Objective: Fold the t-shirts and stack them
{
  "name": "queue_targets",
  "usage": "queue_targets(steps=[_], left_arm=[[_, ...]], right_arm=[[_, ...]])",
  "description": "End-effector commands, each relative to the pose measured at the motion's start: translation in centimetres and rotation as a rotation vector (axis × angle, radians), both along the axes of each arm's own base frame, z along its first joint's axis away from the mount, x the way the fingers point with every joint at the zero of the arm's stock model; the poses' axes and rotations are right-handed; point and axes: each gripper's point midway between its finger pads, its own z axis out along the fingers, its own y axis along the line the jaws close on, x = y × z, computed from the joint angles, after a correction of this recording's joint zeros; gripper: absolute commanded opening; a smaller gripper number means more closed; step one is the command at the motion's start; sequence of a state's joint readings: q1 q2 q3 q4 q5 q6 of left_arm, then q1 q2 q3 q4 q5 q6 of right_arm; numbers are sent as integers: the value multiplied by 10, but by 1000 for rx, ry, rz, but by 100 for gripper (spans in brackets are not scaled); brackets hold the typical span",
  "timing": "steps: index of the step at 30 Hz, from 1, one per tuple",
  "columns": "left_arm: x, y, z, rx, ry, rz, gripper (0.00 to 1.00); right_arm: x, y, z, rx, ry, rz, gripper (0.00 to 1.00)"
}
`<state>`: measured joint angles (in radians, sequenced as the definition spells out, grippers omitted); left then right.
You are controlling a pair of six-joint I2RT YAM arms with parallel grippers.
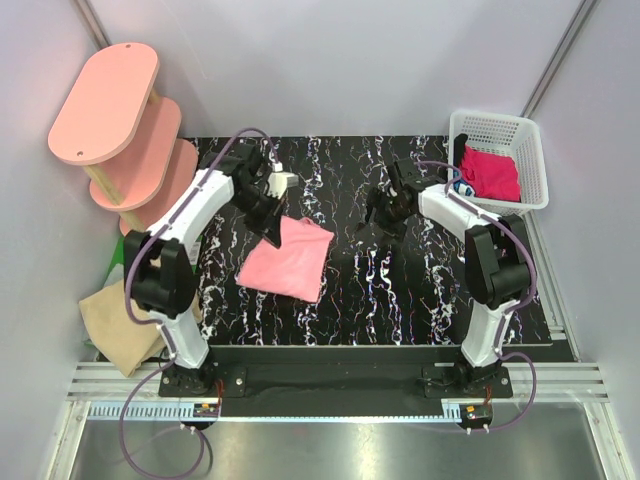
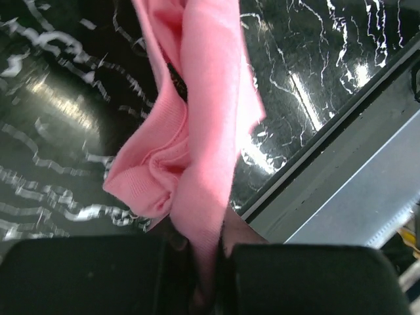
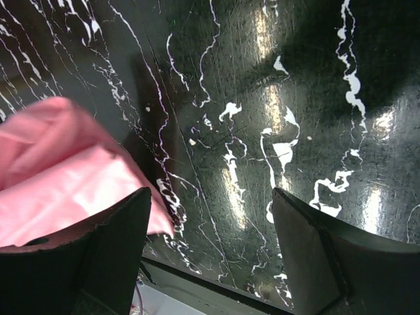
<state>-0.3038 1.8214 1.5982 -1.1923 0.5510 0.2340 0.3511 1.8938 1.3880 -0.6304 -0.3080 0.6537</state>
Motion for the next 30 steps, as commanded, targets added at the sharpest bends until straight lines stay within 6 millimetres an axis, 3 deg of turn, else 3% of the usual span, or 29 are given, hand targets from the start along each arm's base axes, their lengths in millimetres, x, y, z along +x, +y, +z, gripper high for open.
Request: queue_targets(steps=[1, 6, 9, 14, 25, 30], left_arm=[[-27, 25, -1, 109, 46, 36, 0], [-52, 45, 8, 188, 52, 80, 0], [-67, 60, 25, 239, 9, 103, 0], [-68, 79, 67, 257, -177, 163, 0], [-74, 144, 85, 278, -254, 300, 0], [-85, 151, 96, 296, -295, 283, 0]], right_arm=[[-5, -8, 14, -25, -54, 8, 82], [-14, -18, 14, -35, -69, 8, 82], [-16, -22, 15, -23, -79, 11, 82], [-22, -23, 17, -6, -86, 16, 82], [-28, -30, 23, -1, -100, 9, 82], [-27, -29, 24, 4, -101, 3, 82]])
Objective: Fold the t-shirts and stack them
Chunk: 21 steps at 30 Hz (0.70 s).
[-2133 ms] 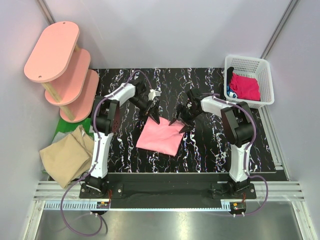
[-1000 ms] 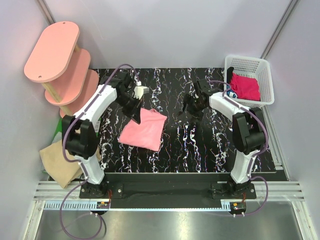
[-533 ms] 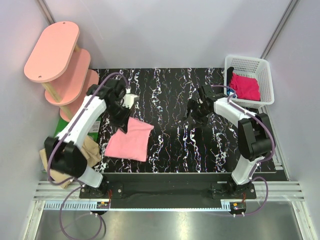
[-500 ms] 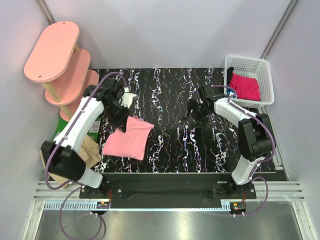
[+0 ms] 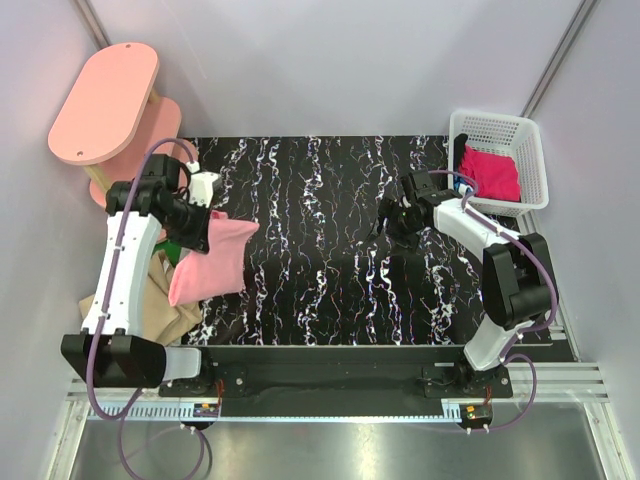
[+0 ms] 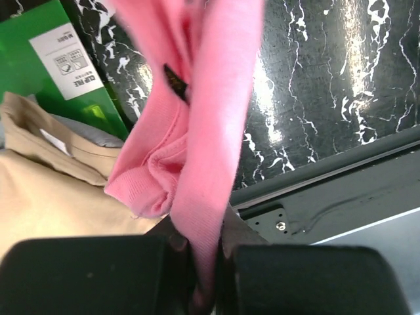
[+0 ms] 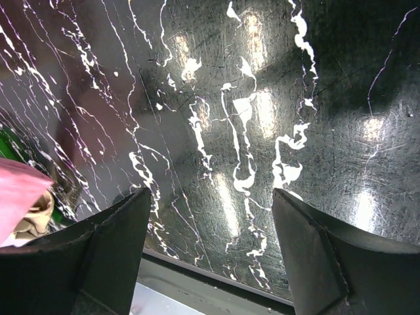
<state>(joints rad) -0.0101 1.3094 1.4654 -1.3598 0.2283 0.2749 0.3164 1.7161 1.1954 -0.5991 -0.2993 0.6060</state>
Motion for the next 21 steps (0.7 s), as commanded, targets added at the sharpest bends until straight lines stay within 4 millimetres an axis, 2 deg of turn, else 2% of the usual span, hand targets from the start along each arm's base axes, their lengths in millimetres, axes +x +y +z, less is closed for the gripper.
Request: queue_targets(steps=[1, 5, 11, 21], left_arm=[[-29, 4, 20, 30, -21, -54, 0], [-44, 16, 32, 84, -56, -44, 0], [-72, 35, 17, 129, -55, -16, 0], [-88, 72, 14, 137, -53, 106, 0]], right_arm=[[6, 2, 18, 21, -64, 3, 81], [6, 0, 18, 21, -63, -3, 81], [3, -2, 17, 13, -63, 1, 81], [-4, -5, 15, 3, -63, 6, 81]])
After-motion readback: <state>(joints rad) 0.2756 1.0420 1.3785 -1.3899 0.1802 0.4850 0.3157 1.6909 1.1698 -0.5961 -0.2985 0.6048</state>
